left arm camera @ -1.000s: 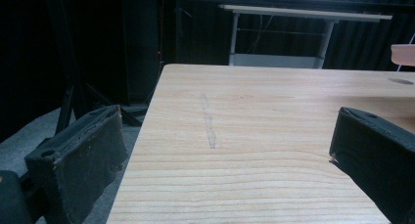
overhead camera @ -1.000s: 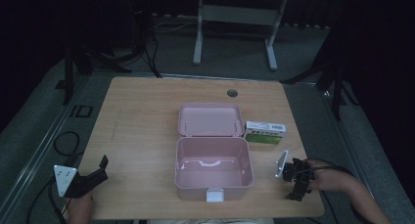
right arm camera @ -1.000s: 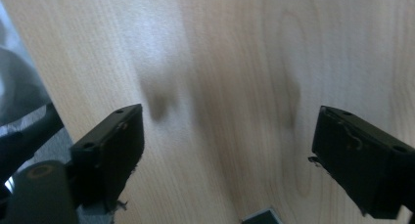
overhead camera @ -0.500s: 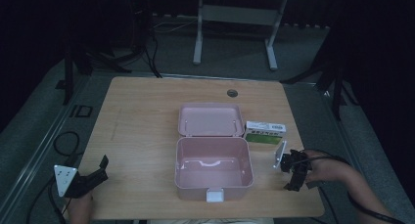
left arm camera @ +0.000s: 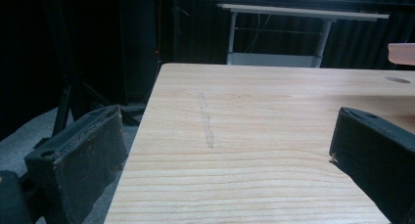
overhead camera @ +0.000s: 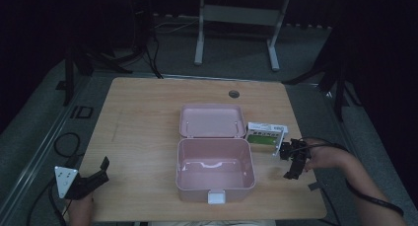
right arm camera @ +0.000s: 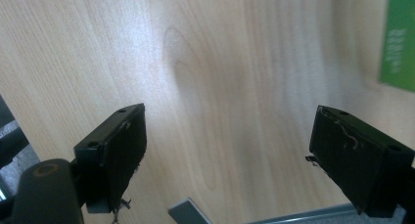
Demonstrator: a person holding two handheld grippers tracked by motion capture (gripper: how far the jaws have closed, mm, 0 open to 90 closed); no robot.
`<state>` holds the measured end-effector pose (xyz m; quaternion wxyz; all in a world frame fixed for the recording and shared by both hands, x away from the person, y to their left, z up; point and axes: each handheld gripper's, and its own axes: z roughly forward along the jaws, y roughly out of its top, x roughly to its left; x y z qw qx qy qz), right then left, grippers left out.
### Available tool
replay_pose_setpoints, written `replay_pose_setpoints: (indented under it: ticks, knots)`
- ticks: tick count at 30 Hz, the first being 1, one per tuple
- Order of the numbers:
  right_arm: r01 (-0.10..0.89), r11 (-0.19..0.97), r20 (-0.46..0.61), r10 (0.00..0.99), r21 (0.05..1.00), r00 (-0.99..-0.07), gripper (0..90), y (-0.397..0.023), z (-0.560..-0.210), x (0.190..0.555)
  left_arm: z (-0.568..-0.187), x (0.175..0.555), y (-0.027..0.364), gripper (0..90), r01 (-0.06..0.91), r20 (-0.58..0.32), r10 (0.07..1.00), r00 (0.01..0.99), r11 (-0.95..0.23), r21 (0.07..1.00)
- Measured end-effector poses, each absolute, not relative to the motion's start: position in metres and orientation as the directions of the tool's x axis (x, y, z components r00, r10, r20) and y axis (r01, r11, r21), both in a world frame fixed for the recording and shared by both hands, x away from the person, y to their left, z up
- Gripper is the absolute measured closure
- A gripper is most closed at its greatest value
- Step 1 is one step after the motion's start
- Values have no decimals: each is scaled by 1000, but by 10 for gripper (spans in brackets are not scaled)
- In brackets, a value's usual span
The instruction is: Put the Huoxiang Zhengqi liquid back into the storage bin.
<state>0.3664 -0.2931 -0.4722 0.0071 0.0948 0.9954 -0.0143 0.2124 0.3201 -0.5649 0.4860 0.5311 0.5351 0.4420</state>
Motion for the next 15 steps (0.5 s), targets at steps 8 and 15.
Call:
replay_pose_setpoints:
  ticks: [8,15]
  knots:
    - [173,985,-53,174,8,-983,142,-284,-443,385,-565,213,320,3,138,-53,998,38,47,989]
    - [142,989,-128,145,31,-981,179,-279,-419,406,-565,212,320,3,139,-51,998,40,45,989]
